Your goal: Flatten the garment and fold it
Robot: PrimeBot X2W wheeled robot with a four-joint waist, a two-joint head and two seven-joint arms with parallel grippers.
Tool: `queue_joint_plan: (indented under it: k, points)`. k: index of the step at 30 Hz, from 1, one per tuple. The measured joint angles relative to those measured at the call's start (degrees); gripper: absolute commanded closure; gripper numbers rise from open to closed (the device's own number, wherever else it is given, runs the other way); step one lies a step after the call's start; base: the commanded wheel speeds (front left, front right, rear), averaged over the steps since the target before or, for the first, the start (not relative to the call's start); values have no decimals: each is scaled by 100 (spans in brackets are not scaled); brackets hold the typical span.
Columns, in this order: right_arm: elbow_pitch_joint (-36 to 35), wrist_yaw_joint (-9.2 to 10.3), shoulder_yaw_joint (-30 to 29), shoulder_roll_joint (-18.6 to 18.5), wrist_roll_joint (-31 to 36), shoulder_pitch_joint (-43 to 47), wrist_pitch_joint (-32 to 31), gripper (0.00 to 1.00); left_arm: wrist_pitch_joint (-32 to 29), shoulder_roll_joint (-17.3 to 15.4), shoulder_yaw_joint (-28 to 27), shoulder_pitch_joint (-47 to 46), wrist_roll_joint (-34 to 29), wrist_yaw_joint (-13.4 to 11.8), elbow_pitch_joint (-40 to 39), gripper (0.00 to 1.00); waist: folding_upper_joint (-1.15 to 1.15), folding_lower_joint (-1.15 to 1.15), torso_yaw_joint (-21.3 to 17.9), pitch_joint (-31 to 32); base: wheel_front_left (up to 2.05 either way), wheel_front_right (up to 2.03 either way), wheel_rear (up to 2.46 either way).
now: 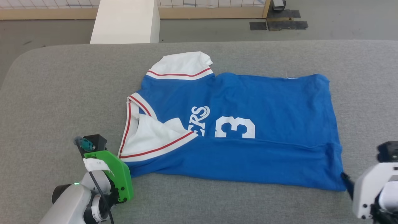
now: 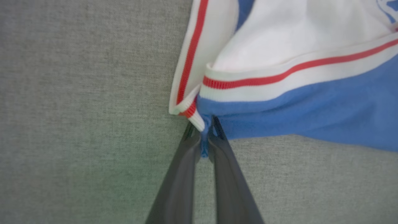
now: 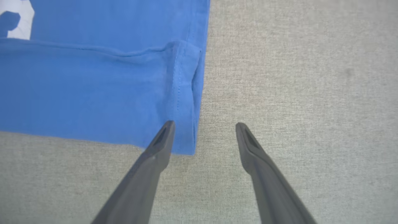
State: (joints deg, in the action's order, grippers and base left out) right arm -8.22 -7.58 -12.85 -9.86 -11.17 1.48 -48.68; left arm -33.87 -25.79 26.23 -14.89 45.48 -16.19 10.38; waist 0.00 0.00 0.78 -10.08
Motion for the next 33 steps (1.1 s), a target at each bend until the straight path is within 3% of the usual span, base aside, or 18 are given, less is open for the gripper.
queue_joint_plan:
  k: [7, 14, 15, 16, 17, 27, 33]
  points:
    - [768, 0, 517, -140, 417, -393, -303, 0, 90, 2, -40, 121, -1, -104, -458, 100, 0, 0, 195, -172, 0, 0, 0]
    - [1016, 0, 738, -305, 428, -559, -456, 0, 209, 73, -55, 122, 22, -103, -512, 100, 0, 0, 286, -291, 0, 0, 0]
    - [1017, 0, 746, -330, 399, -580, -476, 55, 226, 77, -57, 125, 27, -103, -511, 100, 0, 0, 285, -294, 0, 0, 0]
    - [1026, 0, 742, -342, 363, -603, -476, 96, 234, 83, -74, 133, 47, -102, -508, 100, 0, 0, 280, -295, 0, 0, 0]
    - [1039, 0, 762, -355, 319, -613, -478, 100, 254, 94, -82, 137, 60, -102, -502, 100, 0, 0, 277, -288, 0, 0, 0]
    - [760, 0, 420, -411, -194, -622, -272, 100, 401, 155, -379, 339, 378, -111, -765, 100, 0, 0, 250, 57, 0, 0, 0]
    - [325, -2, 171, -575, -346, -566, -400, 100, 315, -115, -634, 630, 399, -421, -1549, 100, 0, 0, 261, 383, 0, 0, 0]
